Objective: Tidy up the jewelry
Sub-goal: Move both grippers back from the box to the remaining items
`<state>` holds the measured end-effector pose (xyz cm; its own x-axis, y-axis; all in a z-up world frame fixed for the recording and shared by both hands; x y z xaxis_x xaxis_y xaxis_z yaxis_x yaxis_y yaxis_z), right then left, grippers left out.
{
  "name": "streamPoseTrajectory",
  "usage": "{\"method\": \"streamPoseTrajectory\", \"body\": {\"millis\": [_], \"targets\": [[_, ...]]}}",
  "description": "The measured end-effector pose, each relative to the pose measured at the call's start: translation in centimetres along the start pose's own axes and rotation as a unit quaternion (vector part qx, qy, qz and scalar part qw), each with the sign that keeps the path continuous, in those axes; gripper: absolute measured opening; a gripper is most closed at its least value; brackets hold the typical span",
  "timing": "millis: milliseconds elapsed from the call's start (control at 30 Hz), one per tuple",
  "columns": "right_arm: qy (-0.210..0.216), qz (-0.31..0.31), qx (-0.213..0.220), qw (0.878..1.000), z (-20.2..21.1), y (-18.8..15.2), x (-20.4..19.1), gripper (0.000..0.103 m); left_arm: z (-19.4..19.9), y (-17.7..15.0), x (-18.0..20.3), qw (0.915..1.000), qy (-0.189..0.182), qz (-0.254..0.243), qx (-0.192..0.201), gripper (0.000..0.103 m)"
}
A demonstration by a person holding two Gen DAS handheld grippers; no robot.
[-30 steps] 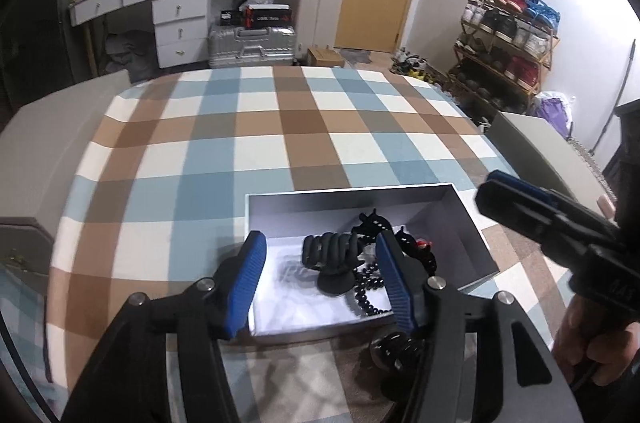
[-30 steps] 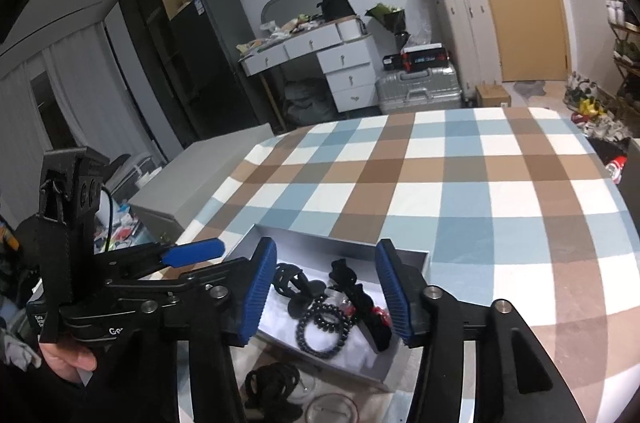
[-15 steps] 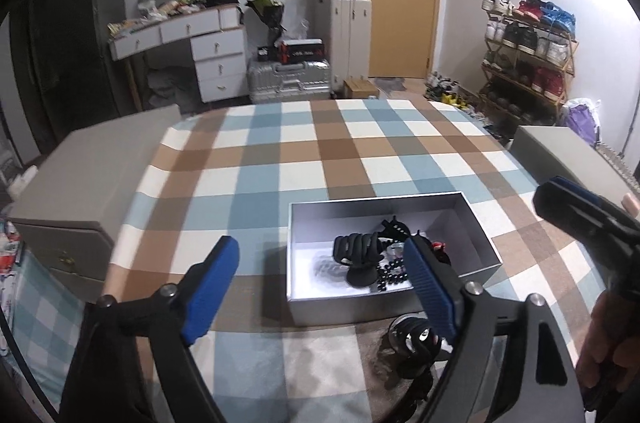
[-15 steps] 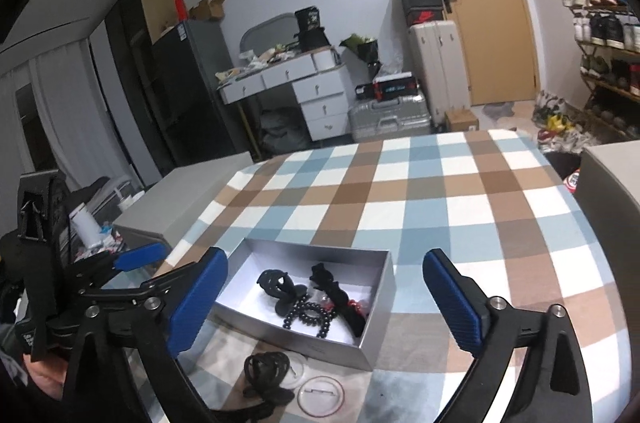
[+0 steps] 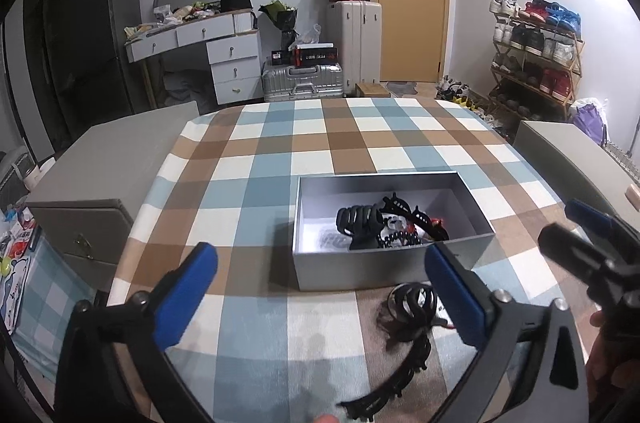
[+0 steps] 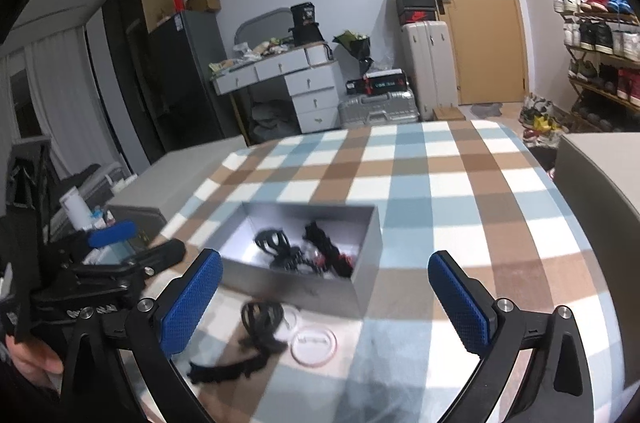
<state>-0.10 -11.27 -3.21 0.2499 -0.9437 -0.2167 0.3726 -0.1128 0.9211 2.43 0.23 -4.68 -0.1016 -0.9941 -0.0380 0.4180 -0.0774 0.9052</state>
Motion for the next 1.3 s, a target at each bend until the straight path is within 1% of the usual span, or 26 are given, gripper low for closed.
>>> {"method": "streamPoseTrajectory", "body": {"millis": [100, 233, 333, 433, 533, 633, 667, 733, 800, 900, 967, 1033, 1167, 1300], "targets": [[-0.005, 0.002, -0.010, 1.000, 0.2, -1.0, 0.3, 0.103, 0.3, -0.8, 0.1, 1.0000, 0.003, -0.001, 0.002, 0.102], [-0.003, -0.001, -0.022, 1.000, 0.6, -2.5, 0.7, 0.103, 0.5, -2.1, 0.1, 0.9999, 0.010, -0.001, -0.010, 0.102], [0.007, 0.005, -0.049, 0.999, 0.4, -3.9, 0.6, 0.103, 0.5, -3.5, -0.3, 0.9995, 0.014, 0.008, -0.027, 0.102], [0.005, 0.021, -0.070, 0.997, 0.0, -5.0, 0.4, 0.103, 0.6, -4.8, -0.8, 0.9989, 0.020, 0.017, -0.038, 0.102], [0.008, 0.024, -0.086, 0.996, -0.6, -5.6, 0.3, 0.103, 0.6, -6.0, -1.4, 0.9980, 0.021, 0.029, -0.052, 0.102], [0.008, 0.032, -0.112, 0.993, -1.5, -6.3, 0.1, 0.102, 0.7, -6.8, -1.9, 0.9972, 0.023, 0.038, -0.061, 0.102], [0.010, 0.036, -0.123, 0.992, -1.9, -6.6, -0.1, 0.101, 0.9, -6.9, -2.1, 0.9970, 0.023, 0.041, -0.062, 0.102], [0.019, 0.040, -0.133, 0.990, -2.3, -6.8, -0.4, 0.093, 1.1, -7.1, -2.4, 0.9969, 0.023, 0.044, -0.060, 0.102], [0.020, 0.051, -0.141, 0.988, -2.7, -7.0, -0.9, 0.091, 1.3, -7.2, -2.6, 0.9970, 0.024, 0.045, -0.059, 0.102], [0.011, 0.074, -0.155, 0.985, -3.3, -7.2, -1.5, 0.087, 1.2, -7.6, -3.0, 0.9966, 0.026, 0.048, -0.063, 0.102], [-0.003, 0.094, -0.167, 0.981, -3.9, -7.4, -1.9, 0.082, 1.1, -7.7, -3.2, 0.9961, 0.026, 0.052, -0.066, 0.102], [-0.007, 0.104, -0.173, 0.979, -4.3, -7.5, -2.2, 0.075, 1.0, -7.8, -3.3, 0.9957, 0.024, 0.056, -0.070, 0.102], [-0.011, 0.119, -0.181, 0.976, -4.9, -7.6, -2.6, 0.070, 1.0, -7.8, -3.3, 0.9958, 0.014, 0.059, -0.069, 0.102], [-0.019, 0.134, -0.192, 0.972, -5.7, -8.0, -3.0, 0.069, 1.0, -7.6, -3.3, 0.9965, 0.011, 0.055, -0.062, 0.102]]}}
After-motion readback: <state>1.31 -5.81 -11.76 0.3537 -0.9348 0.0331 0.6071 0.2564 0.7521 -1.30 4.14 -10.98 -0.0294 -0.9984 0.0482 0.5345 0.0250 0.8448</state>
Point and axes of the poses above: each gripper's, at about its wrist camera, not at the fingertips, and z roughly against the way its jaws point, x to its right, y to its top, the point moved 3 cm from there along -z, roughly the way its jaws point, and after that the axes turned 12 degrees about x, right-handed, at the moved point
